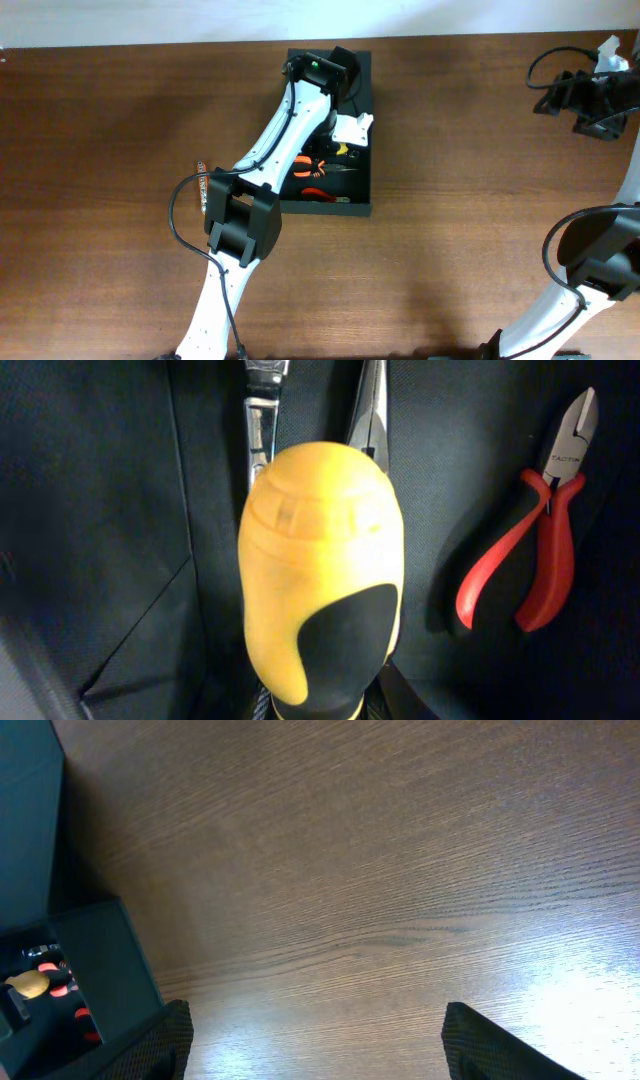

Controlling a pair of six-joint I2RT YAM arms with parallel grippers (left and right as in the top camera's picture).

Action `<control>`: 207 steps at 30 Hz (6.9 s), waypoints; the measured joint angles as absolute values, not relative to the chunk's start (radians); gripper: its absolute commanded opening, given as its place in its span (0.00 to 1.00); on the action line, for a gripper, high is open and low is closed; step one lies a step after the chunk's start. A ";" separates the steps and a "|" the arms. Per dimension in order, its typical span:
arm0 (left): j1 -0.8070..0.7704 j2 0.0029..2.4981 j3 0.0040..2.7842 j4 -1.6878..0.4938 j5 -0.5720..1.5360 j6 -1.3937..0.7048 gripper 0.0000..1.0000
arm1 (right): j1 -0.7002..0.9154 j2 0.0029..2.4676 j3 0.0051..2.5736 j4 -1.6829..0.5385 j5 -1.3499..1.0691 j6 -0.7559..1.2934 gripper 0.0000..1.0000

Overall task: Pack container
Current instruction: 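Lift the screwdriver with the left gripper and carry it over the box, then open the left gripper to drop the screwdriver into the box, then move the left gripper to the orange socket rail and grasp it, then carry the socket rail with the left gripper over the box, then release the socket rail into the box and raise the left arm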

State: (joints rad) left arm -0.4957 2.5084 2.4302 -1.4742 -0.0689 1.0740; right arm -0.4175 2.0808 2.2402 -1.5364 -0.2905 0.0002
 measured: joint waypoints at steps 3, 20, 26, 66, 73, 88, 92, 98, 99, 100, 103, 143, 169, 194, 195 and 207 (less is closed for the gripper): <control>-0.496 2.508 2.430 -1.489 -0.068 1.074 0.02 | -0.418 2.081 2.240 -1.536 -0.290 0.000 0.79; -0.479 2.510 2.430 -1.457 -0.049 1.074 0.02 | -0.418 2.081 2.240 -1.536 -0.290 0.001 0.79; -0.450 2.521 2.430 -1.425 -0.041 1.075 0.16 | -0.418 2.081 2.240 -1.537 -0.290 -0.001 0.79; -0.162 2.109 2.520 -1.682 -0.159 0.327 1.00 | -0.418 2.081 2.240 -1.554 -0.290 -0.001 0.79; 0.212 2.120 2.327 -1.659 -0.003 0.145 0.72 | -0.418 2.081 2.240 -1.560 -0.290 0.000 0.79; 0.161 2.123 1.747 -1.239 0.102 0.084 0.64 | -0.418 2.081 2.240 -1.567 -0.290 0.000 0.83; 0.095 2.123 1.708 -1.202 0.073 0.053 0.65 | -0.418 2.081 2.240 -1.567 -0.290 0.001 0.84; 0.057 2.123 1.684 -1.148 0.028 -0.027 0.65 | -0.418 2.081 2.240 -1.566 -0.290 0.000 0.85; 0.059 2.123 1.679 -1.138 0.024 -0.036 0.65 | -0.418 2.081 2.240 -1.566 -0.290 0.000 0.85; 0.059 2.123 1.676 -1.131 0.020 -0.044 0.65 | -0.418 2.081 2.240 -1.566 -0.290 0.000 0.85; 0.061 2.123 1.663 -1.111 0.015 -0.055 0.65 | -0.418 2.081 2.240 -1.565 -0.290 0.000 0.85; 0.061 2.107 1.473 -0.949 -0.012 -0.080 0.02 | -0.418 2.081 2.240 -1.553 -0.290 0.001 0.85; -0.084 2.119 2.217 -1.358 -0.020 0.572 0.02 | -0.418 2.081 2.240 -1.559 -0.290 0.000 0.85; -0.464 2.332 2.210 -1.424 0.007 1.134 0.02 | -0.418 2.081 2.240 -1.559 -0.290 0.000 0.85; -0.464 2.343 2.210 -1.424 0.011 1.137 0.02 | -0.418 2.081 2.240 -1.559 -0.290 0.000 0.85; -0.465 2.404 2.208 -1.422 0.105 1.214 0.09 | -0.418 2.081 2.240 -1.559 -0.290 0.000 0.85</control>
